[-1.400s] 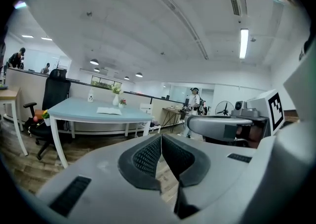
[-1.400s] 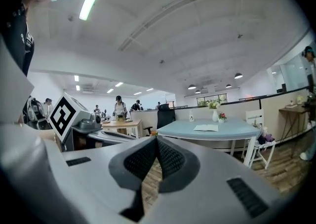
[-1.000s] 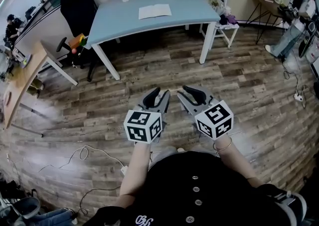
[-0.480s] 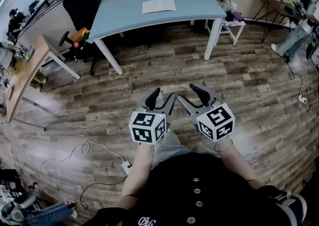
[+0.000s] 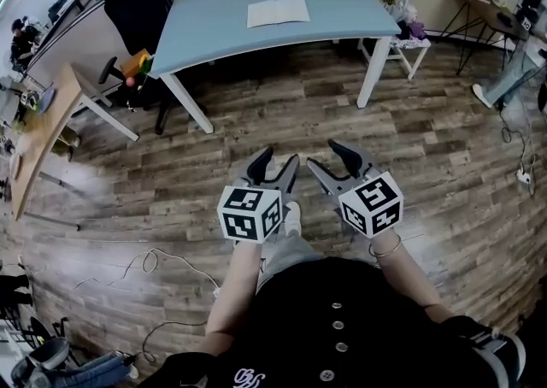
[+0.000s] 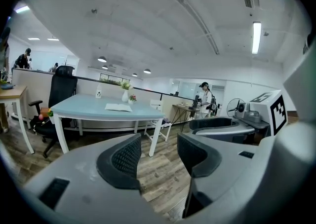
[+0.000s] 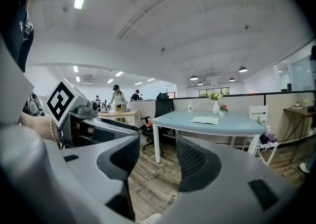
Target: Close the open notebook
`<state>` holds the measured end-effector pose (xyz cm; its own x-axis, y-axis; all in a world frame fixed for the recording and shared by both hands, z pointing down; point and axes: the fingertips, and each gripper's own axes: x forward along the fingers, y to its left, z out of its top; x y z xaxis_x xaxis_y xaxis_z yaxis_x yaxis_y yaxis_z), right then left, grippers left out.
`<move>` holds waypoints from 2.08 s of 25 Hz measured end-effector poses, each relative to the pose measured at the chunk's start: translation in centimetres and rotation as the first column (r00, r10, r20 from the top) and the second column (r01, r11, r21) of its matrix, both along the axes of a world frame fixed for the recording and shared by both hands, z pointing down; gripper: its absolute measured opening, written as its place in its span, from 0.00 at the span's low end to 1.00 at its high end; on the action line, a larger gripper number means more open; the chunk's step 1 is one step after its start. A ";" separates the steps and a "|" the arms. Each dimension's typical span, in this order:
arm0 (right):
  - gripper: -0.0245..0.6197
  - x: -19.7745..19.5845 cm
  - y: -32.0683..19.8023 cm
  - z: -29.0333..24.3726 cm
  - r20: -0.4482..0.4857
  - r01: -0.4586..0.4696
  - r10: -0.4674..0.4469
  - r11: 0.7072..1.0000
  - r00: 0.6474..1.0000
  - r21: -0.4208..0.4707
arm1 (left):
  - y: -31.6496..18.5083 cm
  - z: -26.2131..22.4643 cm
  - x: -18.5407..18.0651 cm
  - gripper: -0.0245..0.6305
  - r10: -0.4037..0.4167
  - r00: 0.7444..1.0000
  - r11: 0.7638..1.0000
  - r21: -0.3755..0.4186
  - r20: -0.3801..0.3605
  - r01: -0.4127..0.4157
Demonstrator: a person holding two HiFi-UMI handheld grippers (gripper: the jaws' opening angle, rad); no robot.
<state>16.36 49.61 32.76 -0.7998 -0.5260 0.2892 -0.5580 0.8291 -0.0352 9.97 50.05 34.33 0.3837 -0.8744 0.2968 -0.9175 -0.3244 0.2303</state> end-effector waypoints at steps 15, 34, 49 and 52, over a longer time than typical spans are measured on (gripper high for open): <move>0.36 -7.9 -15.1 0.4 0.018 -0.062 0.062 0.997 0.998 -0.041 | -14.9 1.1 -8.1 0.36 0.082 0.997 0.995 -0.050 0.006 -0.082; 0.35 -12.5 -22.6 2.5 -0.016 -0.090 0.089 0.993 0.996 -0.076 | -22.3 2.7 -13.1 0.36 0.093 0.995 0.994 -0.061 -0.028 -0.095; 0.35 -14.2 -31.4 2.8 -0.042 -0.053 0.050 0.996 0.998 -0.068 | -30.3 3.0 -15.2 0.36 0.053 0.998 0.995 -0.082 -0.025 -0.055; 0.35 -14.4 -33.8 3.1 -0.045 -0.037 0.034 0.996 0.998 -0.080 | -32.6 2.8 -15.5 0.36 0.036 0.999 0.996 -0.083 -0.020 -0.038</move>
<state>1.95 15.82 35.86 -0.7666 -0.5276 0.3659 -0.5897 0.8040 -0.0761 -5.58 17.43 37.15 0.4214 -0.8323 0.3601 -0.9005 -0.3370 0.2749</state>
